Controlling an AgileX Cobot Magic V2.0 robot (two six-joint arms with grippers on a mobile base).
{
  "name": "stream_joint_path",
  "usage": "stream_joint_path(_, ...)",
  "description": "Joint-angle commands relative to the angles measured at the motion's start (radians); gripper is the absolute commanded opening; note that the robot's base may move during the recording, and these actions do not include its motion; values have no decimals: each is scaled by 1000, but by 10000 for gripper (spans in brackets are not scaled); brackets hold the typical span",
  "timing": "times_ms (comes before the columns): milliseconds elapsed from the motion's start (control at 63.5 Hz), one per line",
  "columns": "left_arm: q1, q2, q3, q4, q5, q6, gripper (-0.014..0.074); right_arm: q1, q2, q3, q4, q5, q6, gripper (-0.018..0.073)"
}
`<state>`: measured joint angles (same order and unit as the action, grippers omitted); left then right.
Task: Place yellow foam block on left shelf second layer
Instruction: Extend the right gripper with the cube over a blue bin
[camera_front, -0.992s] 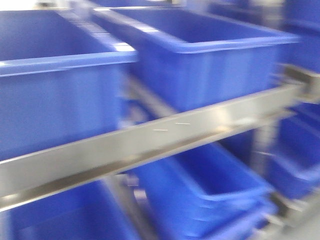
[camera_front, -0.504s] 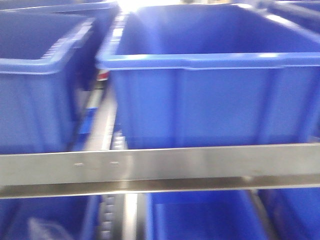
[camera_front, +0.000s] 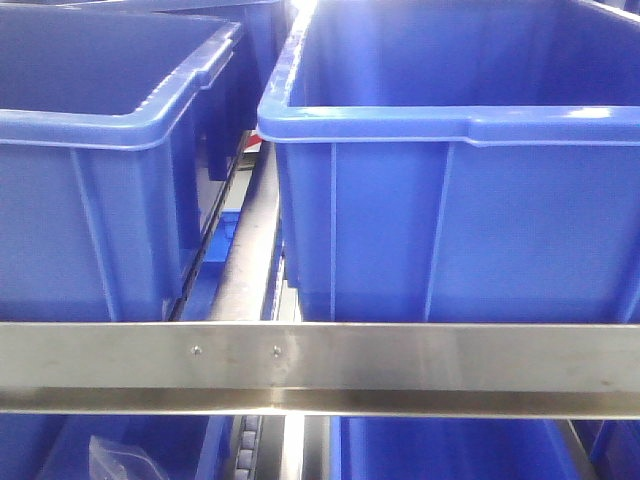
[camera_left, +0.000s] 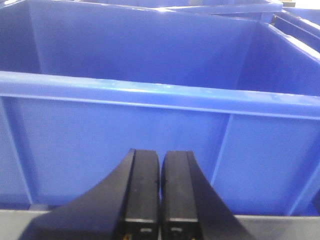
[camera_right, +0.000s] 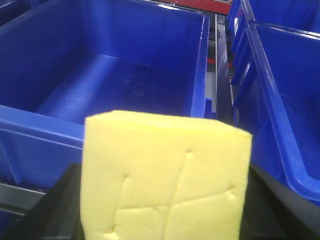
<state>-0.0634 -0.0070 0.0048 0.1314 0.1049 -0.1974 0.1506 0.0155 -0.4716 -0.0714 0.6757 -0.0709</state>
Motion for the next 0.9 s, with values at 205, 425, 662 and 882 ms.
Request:
stream_joint_path(205,0,-13,28,-7,-83,-4,136,-6,25,-29,-8,-89,-6,279)
stream_joint_path(425,0,-13,28,-7,-105,-4,136,-6,25,-29,-8,-89,-6,279)
stream_joint_path(662,0,-13,28,-7,-105,-4,136,-6,25,-29,-8,-89,-6,279)
stream_joint_path(882,0,-13,28,-7,-105,-4,136,-6,25,-29,-8,-89,-6,279)
